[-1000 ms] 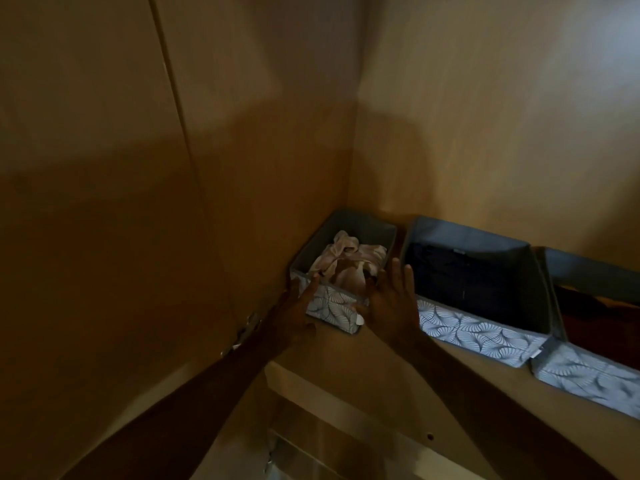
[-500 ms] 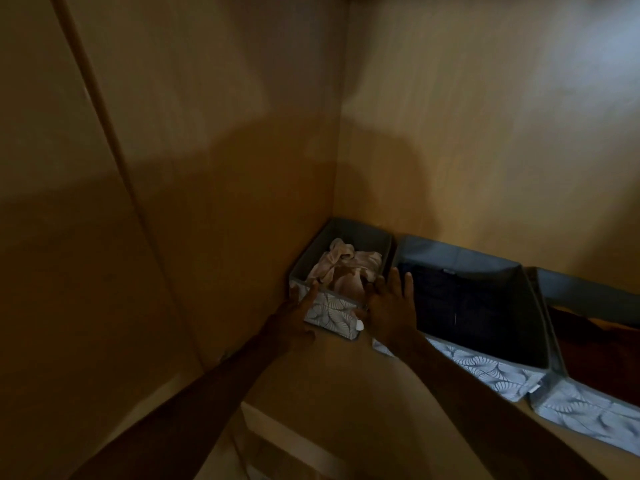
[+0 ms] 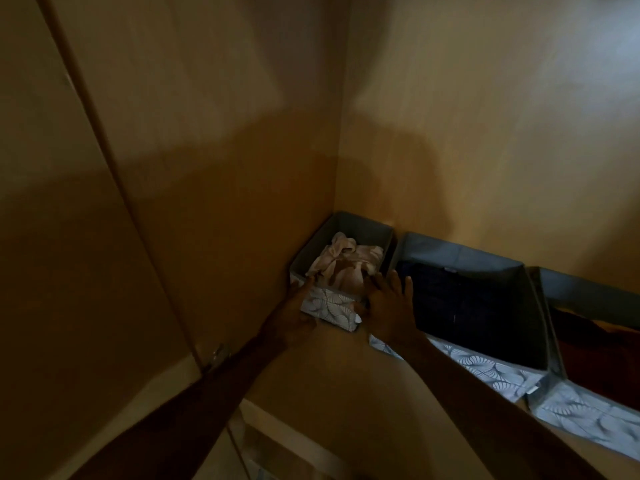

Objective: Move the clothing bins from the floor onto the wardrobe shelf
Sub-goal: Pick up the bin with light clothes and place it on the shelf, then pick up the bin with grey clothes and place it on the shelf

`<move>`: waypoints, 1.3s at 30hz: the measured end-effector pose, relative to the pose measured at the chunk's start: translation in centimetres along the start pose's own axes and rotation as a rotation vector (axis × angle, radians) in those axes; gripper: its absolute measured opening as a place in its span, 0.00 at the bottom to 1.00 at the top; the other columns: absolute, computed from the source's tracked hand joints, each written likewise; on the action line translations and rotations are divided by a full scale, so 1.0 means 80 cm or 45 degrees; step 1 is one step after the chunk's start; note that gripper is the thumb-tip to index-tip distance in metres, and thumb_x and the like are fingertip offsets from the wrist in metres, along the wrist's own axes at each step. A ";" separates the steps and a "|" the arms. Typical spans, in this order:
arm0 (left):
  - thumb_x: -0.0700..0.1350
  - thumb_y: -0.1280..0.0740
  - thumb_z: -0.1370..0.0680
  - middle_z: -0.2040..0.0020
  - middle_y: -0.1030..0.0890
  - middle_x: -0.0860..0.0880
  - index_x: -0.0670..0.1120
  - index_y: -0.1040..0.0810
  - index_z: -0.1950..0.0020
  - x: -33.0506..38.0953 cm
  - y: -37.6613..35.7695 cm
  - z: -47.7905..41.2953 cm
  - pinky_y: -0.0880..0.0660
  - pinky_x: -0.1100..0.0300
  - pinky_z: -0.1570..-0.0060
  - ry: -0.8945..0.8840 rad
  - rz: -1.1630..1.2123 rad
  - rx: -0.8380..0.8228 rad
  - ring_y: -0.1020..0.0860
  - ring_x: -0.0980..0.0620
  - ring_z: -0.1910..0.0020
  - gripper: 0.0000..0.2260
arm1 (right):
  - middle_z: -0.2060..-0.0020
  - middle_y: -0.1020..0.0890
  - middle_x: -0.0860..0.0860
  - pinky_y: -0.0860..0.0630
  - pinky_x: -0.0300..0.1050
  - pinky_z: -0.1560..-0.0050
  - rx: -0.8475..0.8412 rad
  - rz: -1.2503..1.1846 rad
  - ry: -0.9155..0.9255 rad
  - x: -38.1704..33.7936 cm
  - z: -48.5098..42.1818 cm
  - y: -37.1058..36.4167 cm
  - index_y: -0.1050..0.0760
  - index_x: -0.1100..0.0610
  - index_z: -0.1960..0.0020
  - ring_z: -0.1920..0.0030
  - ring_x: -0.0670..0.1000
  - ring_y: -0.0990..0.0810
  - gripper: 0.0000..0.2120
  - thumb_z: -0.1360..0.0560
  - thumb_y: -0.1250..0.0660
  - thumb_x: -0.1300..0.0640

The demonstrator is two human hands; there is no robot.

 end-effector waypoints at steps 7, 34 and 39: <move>0.33 0.34 0.24 0.48 0.20 0.46 0.44 0.22 0.43 0.000 0.026 0.096 0.25 0.57 0.45 0.180 0.807 0.426 0.22 0.50 0.50 0.12 | 0.33 0.26 0.50 0.32 0.44 0.32 0.294 -0.934 0.234 -0.047 0.074 0.021 0.29 0.53 0.31 0.32 0.48 0.29 0.23 0.25 0.34 0.48; 0.37 0.34 0.23 0.52 0.15 0.48 0.46 0.20 0.44 0.003 -0.110 0.746 0.26 0.60 0.58 1.222 1.031 1.409 0.18 0.50 0.55 0.10 | 0.51 0.16 0.49 0.21 0.45 0.51 -1.186 -1.376 0.485 -0.243 0.469 -0.094 0.21 0.52 0.41 0.50 0.49 0.17 0.17 0.29 0.30 0.49; 0.37 0.34 0.23 0.51 0.15 0.48 0.46 0.20 0.44 0.036 -0.158 0.879 0.27 0.62 0.58 1.389 1.044 1.716 0.19 0.51 0.56 0.10 | 0.53 0.16 0.51 0.25 0.41 0.57 -1.450 -1.279 0.752 -0.301 0.576 -0.090 0.21 0.51 0.43 0.54 0.48 0.18 0.12 0.26 0.30 0.55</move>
Point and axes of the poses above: each hand's wrist, its own z-axis away from the middle knuckle, its own y-axis out of the back of the hand, x = y × z, the point moved 3 cm from there along -z, towards the middle knuckle
